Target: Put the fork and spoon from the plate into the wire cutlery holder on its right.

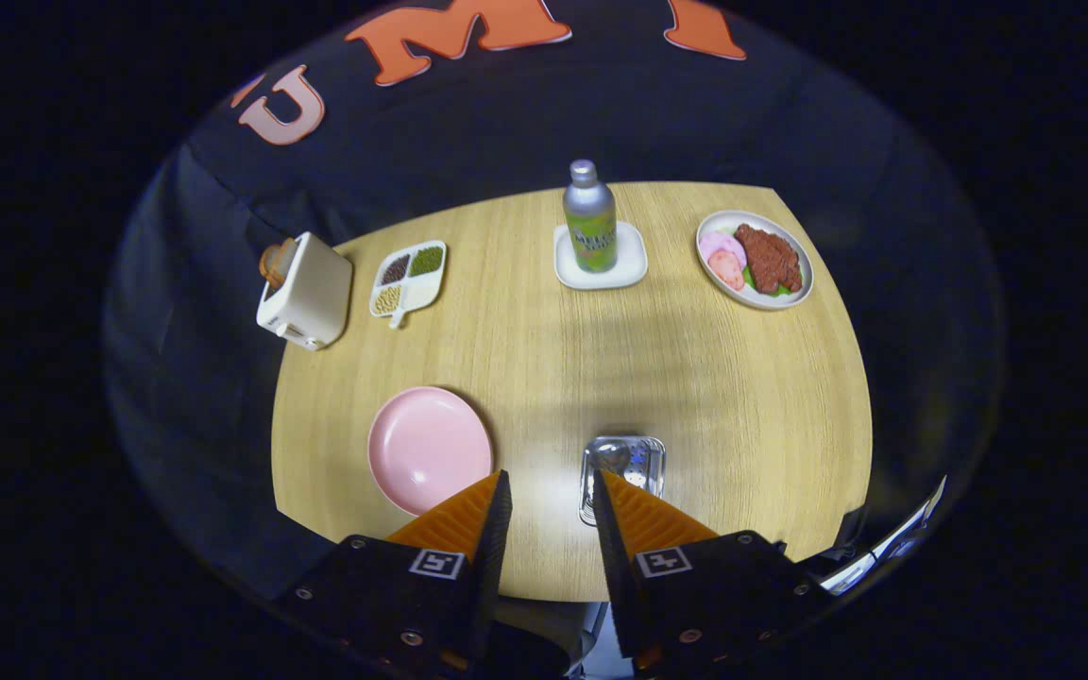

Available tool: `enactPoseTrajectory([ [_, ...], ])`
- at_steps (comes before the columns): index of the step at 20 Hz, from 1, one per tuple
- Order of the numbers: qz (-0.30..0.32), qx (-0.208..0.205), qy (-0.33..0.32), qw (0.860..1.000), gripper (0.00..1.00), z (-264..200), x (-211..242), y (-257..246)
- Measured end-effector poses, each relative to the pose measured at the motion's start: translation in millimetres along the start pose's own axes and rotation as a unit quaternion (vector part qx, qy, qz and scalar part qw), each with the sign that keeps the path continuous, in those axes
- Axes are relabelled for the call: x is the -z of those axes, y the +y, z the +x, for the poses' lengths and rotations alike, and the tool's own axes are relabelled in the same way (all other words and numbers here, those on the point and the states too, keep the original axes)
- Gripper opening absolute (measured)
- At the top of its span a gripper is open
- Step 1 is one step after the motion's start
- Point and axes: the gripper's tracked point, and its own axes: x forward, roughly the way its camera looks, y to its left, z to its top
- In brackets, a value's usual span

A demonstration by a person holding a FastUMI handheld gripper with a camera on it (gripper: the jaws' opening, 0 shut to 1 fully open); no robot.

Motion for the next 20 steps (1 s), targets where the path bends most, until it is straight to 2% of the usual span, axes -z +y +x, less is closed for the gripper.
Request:
enactPoseTrajectory([
  [3, -0.019, -0.006, -0.086, 0.996, 0.66, -26.8, -24.8, 16.6],
  [5, -0.027, -0.020, -0.145, 0.989, 0.77, -44.0, -43.3, 31.5],
  [8, -0.049, -0.028, -0.259, 0.964, 0.90, -65.7, -73.5, 47.0],
  [13, -0.065, -0.041, -0.395, 0.916, 0.96, -126.9, -94.6, 77.7],
  [17, -0.085, -0.017, -0.485, 0.870, 0.96, -176.9, -113.0, 81.0],
  [20, -0.096, -0.007, -0.525, 0.846, 0.96, -202.9, -117.5, 87.6],
])
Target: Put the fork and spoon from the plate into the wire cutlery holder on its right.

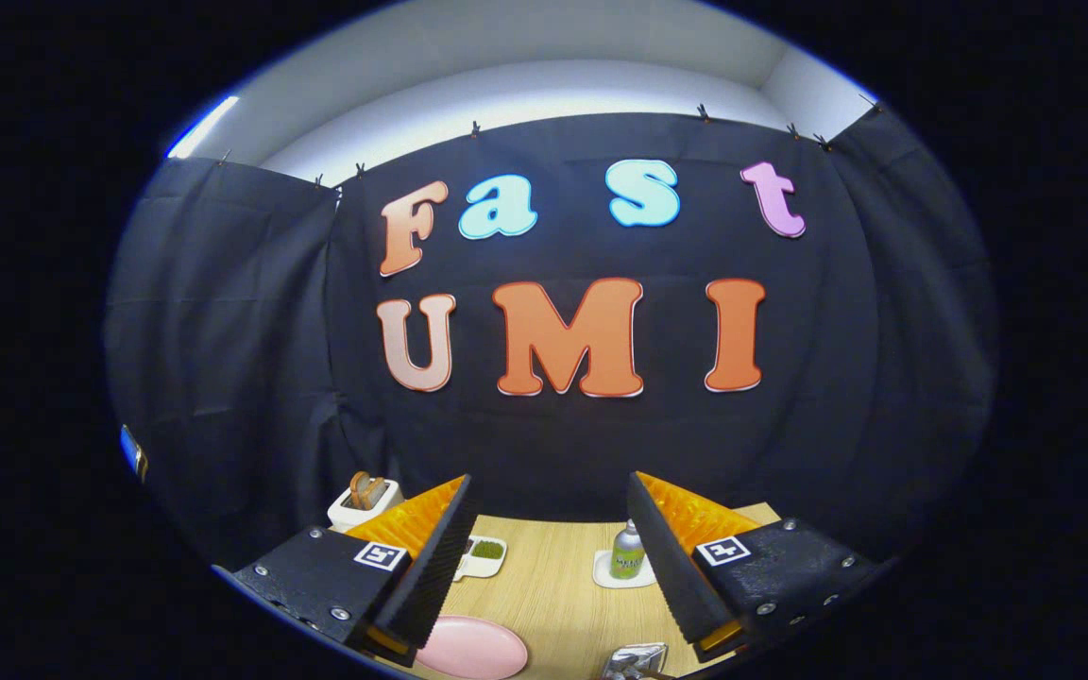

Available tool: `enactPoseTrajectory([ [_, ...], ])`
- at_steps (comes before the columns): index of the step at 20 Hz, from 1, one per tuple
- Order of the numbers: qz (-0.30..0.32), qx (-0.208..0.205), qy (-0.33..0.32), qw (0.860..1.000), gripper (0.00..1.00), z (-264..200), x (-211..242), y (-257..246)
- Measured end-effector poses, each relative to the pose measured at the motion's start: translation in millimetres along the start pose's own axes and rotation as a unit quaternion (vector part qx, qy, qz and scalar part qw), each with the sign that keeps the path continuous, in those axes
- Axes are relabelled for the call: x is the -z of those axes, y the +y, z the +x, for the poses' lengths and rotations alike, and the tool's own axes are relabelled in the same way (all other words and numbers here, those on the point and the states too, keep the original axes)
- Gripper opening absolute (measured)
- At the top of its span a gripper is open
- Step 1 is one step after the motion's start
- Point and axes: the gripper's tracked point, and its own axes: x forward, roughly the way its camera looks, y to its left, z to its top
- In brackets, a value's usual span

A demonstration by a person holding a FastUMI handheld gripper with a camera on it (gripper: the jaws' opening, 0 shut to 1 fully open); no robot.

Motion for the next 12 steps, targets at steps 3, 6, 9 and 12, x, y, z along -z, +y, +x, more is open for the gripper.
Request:
enactPoseTrajectory([
  [3, -0.011, -0.020, -0.032, 0.999, 0.96, -7.8, -16.8, 13.0],
  [6, -0.011, -0.023, -0.045, 0.999, 0.96, -11.5, -20.8, 19.2],
  [9, -0.011, -0.020, -0.051, 0.998, 0.96, -12.2, -24.7, 19.9],
  [12, -0.012, -0.021, -0.060, 0.998, 0.96, -13.8, -28.6, 22.5],
])
